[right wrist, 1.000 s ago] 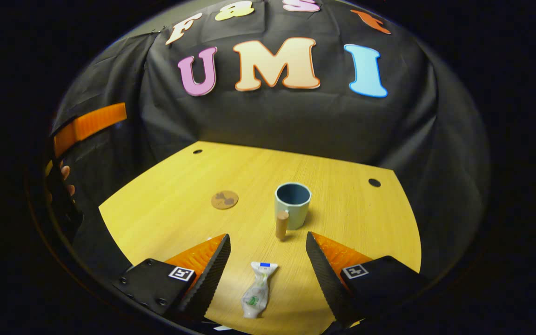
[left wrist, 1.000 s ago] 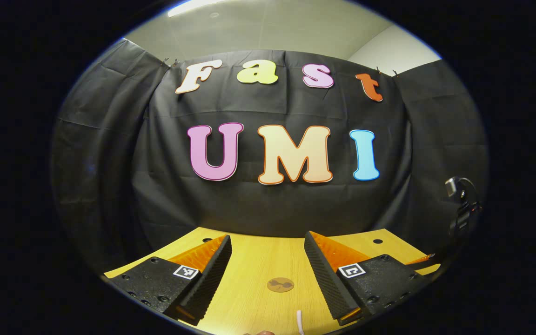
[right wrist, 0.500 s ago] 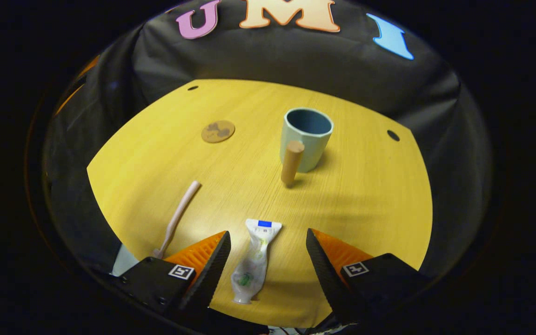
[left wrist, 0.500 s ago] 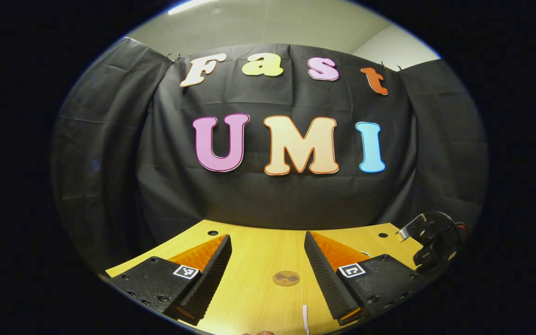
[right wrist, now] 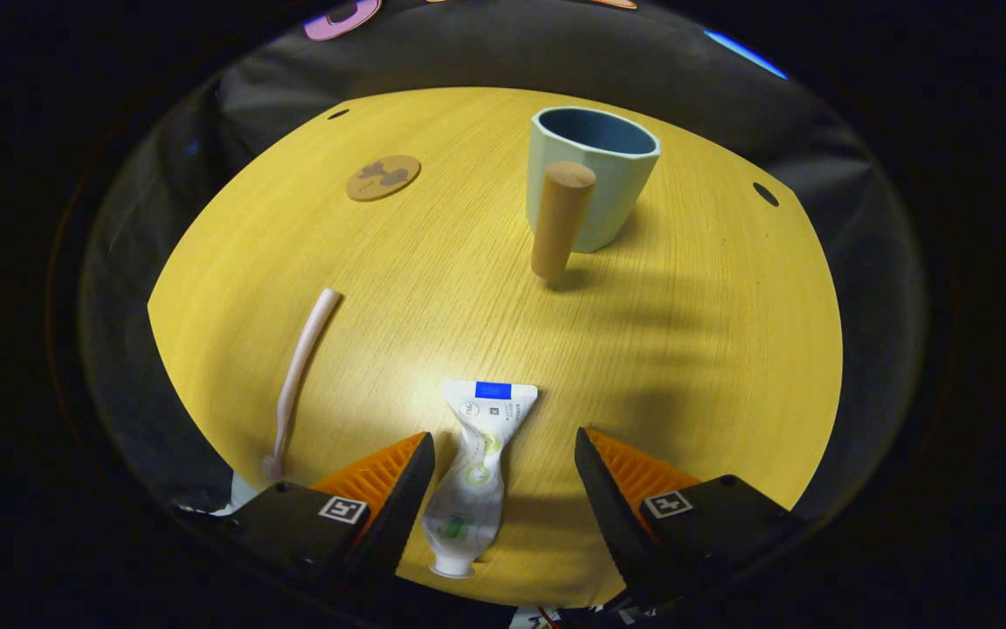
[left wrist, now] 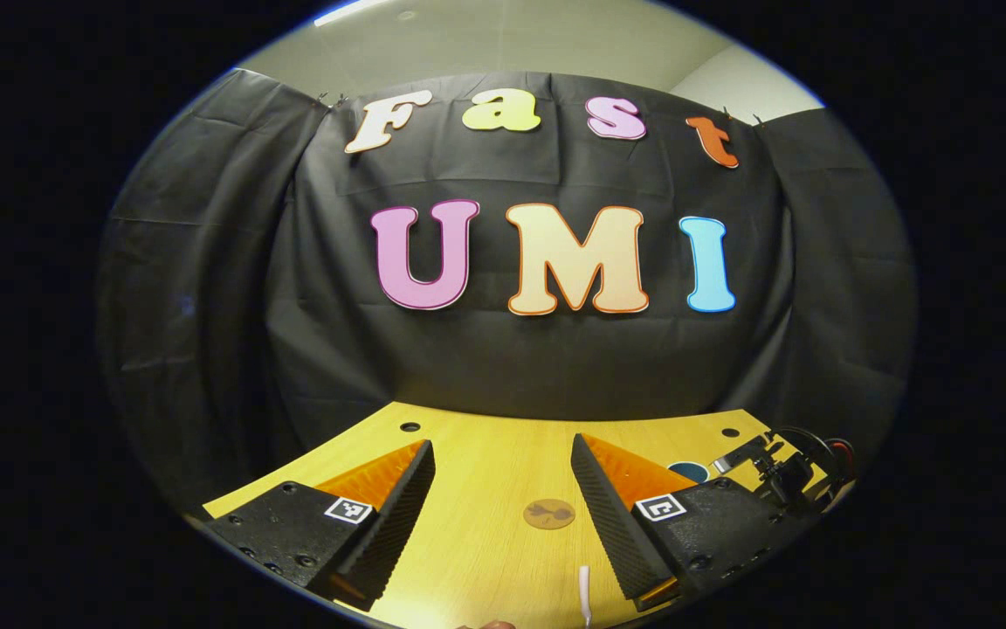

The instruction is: Put the toothbrush and toothpaste on the desktop into the cup, then pick up the cup and place it on the coaster on the desktop.

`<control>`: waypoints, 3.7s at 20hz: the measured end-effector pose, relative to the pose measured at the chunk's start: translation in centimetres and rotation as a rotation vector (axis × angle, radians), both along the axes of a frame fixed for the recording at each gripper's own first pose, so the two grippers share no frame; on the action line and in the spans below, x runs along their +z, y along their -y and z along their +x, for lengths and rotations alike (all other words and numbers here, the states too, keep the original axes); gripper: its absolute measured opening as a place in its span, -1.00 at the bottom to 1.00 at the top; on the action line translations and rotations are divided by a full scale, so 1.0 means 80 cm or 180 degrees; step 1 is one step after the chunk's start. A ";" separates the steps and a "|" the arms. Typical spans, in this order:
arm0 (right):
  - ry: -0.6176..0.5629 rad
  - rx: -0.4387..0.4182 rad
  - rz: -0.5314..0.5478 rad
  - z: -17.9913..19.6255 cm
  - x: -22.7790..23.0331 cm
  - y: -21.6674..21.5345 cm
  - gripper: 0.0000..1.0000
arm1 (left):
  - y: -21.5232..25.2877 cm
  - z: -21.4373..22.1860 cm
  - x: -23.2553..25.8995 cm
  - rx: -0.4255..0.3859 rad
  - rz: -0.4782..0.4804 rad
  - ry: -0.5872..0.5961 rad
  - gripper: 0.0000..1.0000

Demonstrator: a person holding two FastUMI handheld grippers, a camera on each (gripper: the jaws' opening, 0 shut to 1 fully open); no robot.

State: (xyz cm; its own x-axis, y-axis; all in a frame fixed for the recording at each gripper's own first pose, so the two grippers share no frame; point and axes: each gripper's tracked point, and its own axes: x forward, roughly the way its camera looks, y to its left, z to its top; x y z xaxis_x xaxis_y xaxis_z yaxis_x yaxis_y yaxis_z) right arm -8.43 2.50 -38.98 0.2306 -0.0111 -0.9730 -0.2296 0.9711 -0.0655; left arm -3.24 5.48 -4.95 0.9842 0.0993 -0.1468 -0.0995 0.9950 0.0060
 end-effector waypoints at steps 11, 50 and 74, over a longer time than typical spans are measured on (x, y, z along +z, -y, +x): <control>-0.0216 0.0154 -0.0024 -0.004 -0.012 -0.018 -0.56 | 0.014 0.009 -0.035 -0.0110 0.0017 -0.0214 0.87; 0.0014 0.0169 0.0113 -0.001 -0.008 -0.021 -0.72 | 0.116 -0.078 -0.369 -0.0559 -0.0088 -0.4085 0.75; 0.0139 0.0149 0.0263 0.007 -0.002 -0.022 -0.73 | 0.103 -0.065 -0.367 -0.0820 -0.0096 -0.3547 -1.00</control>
